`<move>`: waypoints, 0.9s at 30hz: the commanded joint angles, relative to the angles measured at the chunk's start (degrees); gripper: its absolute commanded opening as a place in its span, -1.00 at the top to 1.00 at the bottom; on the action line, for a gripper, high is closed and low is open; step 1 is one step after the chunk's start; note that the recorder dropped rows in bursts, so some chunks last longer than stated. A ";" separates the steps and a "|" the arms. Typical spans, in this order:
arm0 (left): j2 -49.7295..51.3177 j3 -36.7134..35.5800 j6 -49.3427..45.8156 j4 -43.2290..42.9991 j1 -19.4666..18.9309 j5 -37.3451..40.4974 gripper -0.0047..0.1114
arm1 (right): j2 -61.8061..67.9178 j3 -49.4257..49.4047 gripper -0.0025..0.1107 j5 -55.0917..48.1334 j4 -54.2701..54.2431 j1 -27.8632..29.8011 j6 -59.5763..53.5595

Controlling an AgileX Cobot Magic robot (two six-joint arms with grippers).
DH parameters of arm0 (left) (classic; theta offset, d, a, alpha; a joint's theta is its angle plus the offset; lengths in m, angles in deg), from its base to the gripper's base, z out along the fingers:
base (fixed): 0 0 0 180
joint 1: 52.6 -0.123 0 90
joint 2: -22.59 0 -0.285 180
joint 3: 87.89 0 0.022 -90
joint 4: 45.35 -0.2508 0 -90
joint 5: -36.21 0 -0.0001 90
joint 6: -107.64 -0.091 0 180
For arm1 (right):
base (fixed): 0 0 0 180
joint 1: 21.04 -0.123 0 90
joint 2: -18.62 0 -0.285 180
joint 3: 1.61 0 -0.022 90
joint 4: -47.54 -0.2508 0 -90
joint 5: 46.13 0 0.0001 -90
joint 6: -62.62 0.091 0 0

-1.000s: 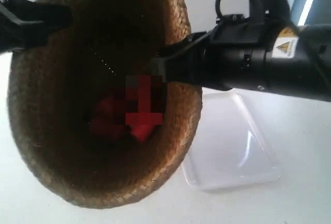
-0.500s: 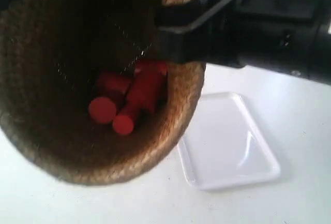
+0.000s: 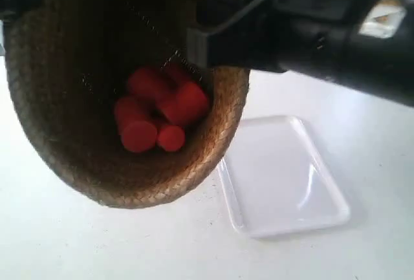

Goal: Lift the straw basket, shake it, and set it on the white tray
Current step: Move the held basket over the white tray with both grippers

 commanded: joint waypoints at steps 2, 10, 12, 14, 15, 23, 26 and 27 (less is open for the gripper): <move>-2.09 2.80 2.20 -0.74 1.38 17.16 0.92 | -3.21 4.26 0.96 -9.11 -1.84 -3.65 0.53; 2.45 -1.08 2.52 -4.30 1.53 5.55 0.92 | 1.28 -0.30 0.96 0.17 0.87 -0.43 -5.36; 0.00 1.72 2.52 -5.07 1.53 12.04 0.92 | -1.86 1.93 0.96 -5.05 0.74 -1.32 -3.93; -2.87 4.03 3.30 -4.31 1.53 15.19 0.92 | -6.43 3.17 0.96 -5.05 0.65 -4.40 -3.93; -4.13 4.41 3.86 -4.31 1.64 14.83 0.92 | -7.76 2.95 0.96 -3.95 0.77 -5.86 -3.93; 1.72 0.16 5.19 -4.52 1.54 13.62 0.92 | -0.48 0.43 0.96 -5.19 -3.46 -1.08 -2.08; -2.15 2.48 5.30 -5.62 1.54 23.38 0.92 | -6.77 2.14 0.96 -5.48 -3.10 -5.57 -3.18; -3.04 1.97 5.30 -6.41 1.54 20.87 0.92 | -7.77 1.83 0.96 -3.83 -0.97 -6.17 -4.87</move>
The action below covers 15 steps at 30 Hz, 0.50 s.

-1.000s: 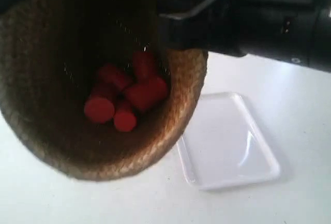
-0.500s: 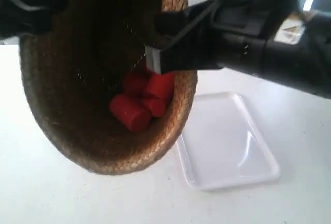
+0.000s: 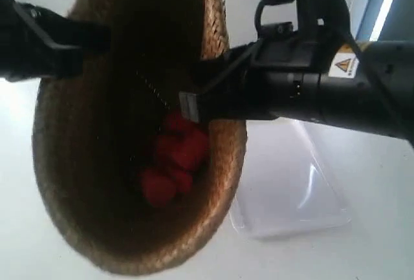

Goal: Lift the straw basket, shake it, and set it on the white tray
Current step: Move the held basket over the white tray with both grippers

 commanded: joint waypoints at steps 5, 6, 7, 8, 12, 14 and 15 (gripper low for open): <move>0.45 -3.31 0.83 1.41 0.88 -7.27 0.92 | 1.19 -1.97 0.96 9.71 2.24 0.58 -5.10; 0.70 -2.25 0.83 1.41 0.42 -2.96 0.92 | 2.06 -1.12 0.96 5.39 0.49 1.25 -5.04; 0.57 -1.36 0.71 0.63 0.28 0.92 0.92 | 2.17 -0.29 0.96 1.69 0.07 1.24 -5.04; 0.00 -0.46 0.58 -0.25 0.28 4.72 0.92 | 1.39 0.85 0.96 -2.27 0.07 1.09 -5.04; -4.41 3.43 2.79 0.78 0.40 9.81 0.92 | -6.16 4.05 0.96 -3.64 -0.60 -1.94 -5.04; -6.25 3.35 1.90 -0.24 0.40 7.03 0.92 | -10.16 3.73 0.96 2.23 -0.24 -3.79 -5.24; -6.16 1.96 1.90 -2.52 0.40 3.43 0.92 | -10.63 2.89 0.96 6.09 0.67 -3.92 -6.46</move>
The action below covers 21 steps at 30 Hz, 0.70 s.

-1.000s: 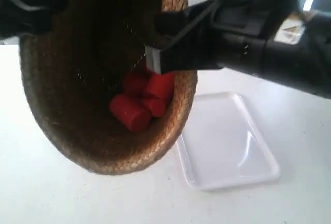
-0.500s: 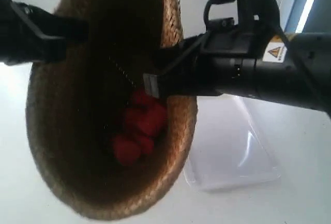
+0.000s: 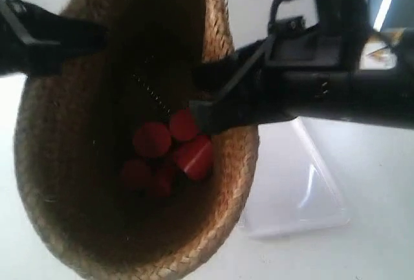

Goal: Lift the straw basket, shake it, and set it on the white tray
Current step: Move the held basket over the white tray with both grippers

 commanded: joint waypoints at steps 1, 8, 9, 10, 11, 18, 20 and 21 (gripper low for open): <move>-2.04 -1.31 -0.35 -1.40 0.84 -3.58 0.92 | -5.56 -0.25 0.96 16.27 1.84 -3.14 -4.51; 0.87 -0.02 2.75 -2.09 -1.64 7.04 0.92 | -1.39 -0.44 0.96 7.07 -2.76 2.47 -1.01; -0.18 0.54 1.98 -2.21 -1.64 7.48 0.92 | -2.50 -0.44 0.96 7.91 -2.76 2.10 -1.39; -1.16 0.80 2.74 -2.31 -1.64 6.07 0.92 | -3.76 -0.44 0.96 8.61 -2.44 1.97 -2.07; -1.83 0.80 3.65 -2.31 -1.64 4.28 0.92 | -4.67 -0.44 0.96 9.36 -2.18 2.09 -2.70; -3.33 1.39 8.03 -1.97 -1.64 1.20 0.92 | -5.21 -0.44 0.96 4.70 -1.89 3.97 -2.16; -2.91 1.39 10.69 -2.71 -1.75 0.91 0.92 | -4.41 -0.44 0.96 2.96 -1.75 5.57 0.52; -2.29 1.39 12.15 -3.72 -1.75 0.63 0.92 | -4.05 -0.44 0.96 2.06 -1.75 6.55 2.18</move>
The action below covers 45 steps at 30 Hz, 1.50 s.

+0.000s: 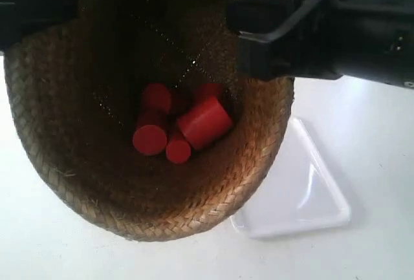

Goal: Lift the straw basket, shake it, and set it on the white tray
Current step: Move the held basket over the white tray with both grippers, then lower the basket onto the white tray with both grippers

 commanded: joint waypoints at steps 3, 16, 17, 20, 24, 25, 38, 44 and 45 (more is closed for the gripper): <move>3.49 0.61 11.37 -4.47 0.47 0.74 0.92 | 2.26 0.90 0.96 -5.48 1.98 5.83 7.87; 21.69 14.37 42.12 -32.44 0.47 20.34 0.92 | 7.99 9.75 0.96 -30.21 24.33 13.76 25.01; 22.76 16.73 42.64 -32.90 0.47 22.93 0.92 | 7.99 10.34 0.96 -30.76 24.33 13.89 25.01; 25.98 23.19 42.79 -33.04 0.47 28.59 0.92 | 7.87 12.30 0.96 -32.28 24.61 14.17 25.31; 28.87 29.92 44.85 -32.69 1.11 31.58 0.92 | 8.15 15.79 0.96 -35.14 26.97 14.17 25.58; 29.69 31.72 45.00 -32.69 1.75 32.28 0.92 | 8.44 16.67 0.96 -36.27 27.86 14.17 25.85; 45.83 47.47 64.29 -55.56 15.90 41.04 0.92 | 19.18 28.70 0.96 -51.12 30.07 24.63 20.41; 52.78 56.51 66.62 -54.46 16.01 47.84 0.92 | 23.82 32.74 0.96 -56.13 26.70 31.93 11.27; 53.32 57.36 66.62 -53.84 16.01 48.09 0.92 | 24.48 32.97 0.96 -56.26 24.90 32.65 10.15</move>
